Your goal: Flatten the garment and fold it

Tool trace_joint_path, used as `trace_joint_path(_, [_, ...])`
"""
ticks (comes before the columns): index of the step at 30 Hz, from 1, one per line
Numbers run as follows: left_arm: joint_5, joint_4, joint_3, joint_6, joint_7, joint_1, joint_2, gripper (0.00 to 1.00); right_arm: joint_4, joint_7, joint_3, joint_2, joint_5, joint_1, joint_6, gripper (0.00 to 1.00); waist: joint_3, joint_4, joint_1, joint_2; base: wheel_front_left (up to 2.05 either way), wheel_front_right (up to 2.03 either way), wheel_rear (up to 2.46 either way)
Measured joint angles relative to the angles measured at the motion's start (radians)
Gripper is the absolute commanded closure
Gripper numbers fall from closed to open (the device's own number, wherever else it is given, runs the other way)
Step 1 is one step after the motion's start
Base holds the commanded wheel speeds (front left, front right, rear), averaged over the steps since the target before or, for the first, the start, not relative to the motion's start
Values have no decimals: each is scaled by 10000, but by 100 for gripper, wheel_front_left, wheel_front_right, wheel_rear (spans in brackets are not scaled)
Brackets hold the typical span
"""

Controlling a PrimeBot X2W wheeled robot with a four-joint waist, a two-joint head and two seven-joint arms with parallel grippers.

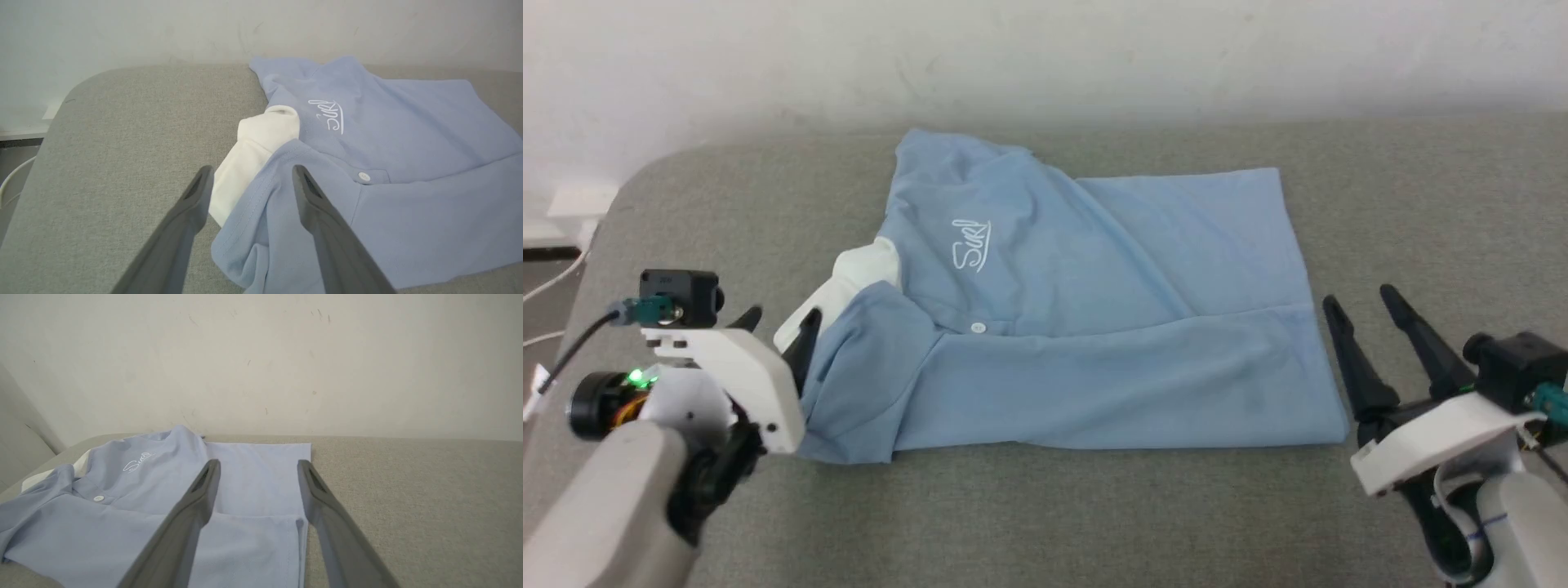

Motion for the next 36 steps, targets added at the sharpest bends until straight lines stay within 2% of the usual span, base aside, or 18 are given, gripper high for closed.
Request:
trace_joint_path(4, [-470, -598, -61, -6, 1684, 261, 786, 0, -970, 268, -414, 550, -412, 740, 0, 0, -78, -269, 0, 0, 0, 0, 0])
trace_joint_path(11, [-1095, -865, -456, -25, 3747, 639, 1331, 0, -2148, 882, -550, 1032, -815, 1277, 0, 0, 51, -814, 2, 0, 0, 0, 0])
trace_joint_path(16, [-1099, -330, -838, -54, 4401, 708, 1369, 0, -2614, 1068, -637, 1116, -844, 1288, 0, 0, 300, -1174, 2, 0, 0, 0, 0])
trace_joint_path(19, [-1014, 130, -1135, -79, 4562, 627, 1191, 0, -2715, 1197, -681, 1106, -832, 1287, 0, 0, 504, -1317, 3, 0, 0, 0, 0])
trace_joint_path(22, [-974, 564, -1358, -270, 4796, 221, 1034, 0, -2742, 1317, -742, 1064, -763, 1284, 0, 0, 683, -1428, 1, 0, 0, 0, 0])
trace_joint_path(23, [-940, 698, -1448, -330, 4855, 104, 997, 3, -2748, 1321, -784, 1045, -744, 1284, 0, 0, 730, -1458, 1, 0, 0, 0, 0])
trace_joint_path(24, [-911, 834, -1501, -395, 4924, 9, 966, 51, -2748, 1361, -826, 1018, -738, 1284, 0, 0, 766, -1489, 1, 0, 0, 0, 0])
trace_joint_path(25, [-913, 965, -1519, -447, 4926, -68, 913, 70, -2748, 1427, -859, 991, -719, 1284, 0, 0, 788, -1516, 1, 0, 0, 0, 0])
trace_joint_path(26, [-928, 1066, -1517, -506, 4893, -121, 830, 100, -2755, 1488, -909, 953, -663, 1284, 0, 0, 799, -1534, 0, 0, 0, 0, 0])
trace_joint_path(31, [-941, 1381, -1561, -617, 4458, -239, 476, 100, -2621, 2232, -1158, 545, -364, 1273, 0, 0, 719, -1427, 1, 0, 0, 0, 0])
trace_joint_path(36, [-899, 1218, -1505, -600, 3814, -149, 376, 100, -1662, 4069, -859, 23, 395, 1007, -2, 0, 644, -1176, 3, 0, 0, 0, 0])
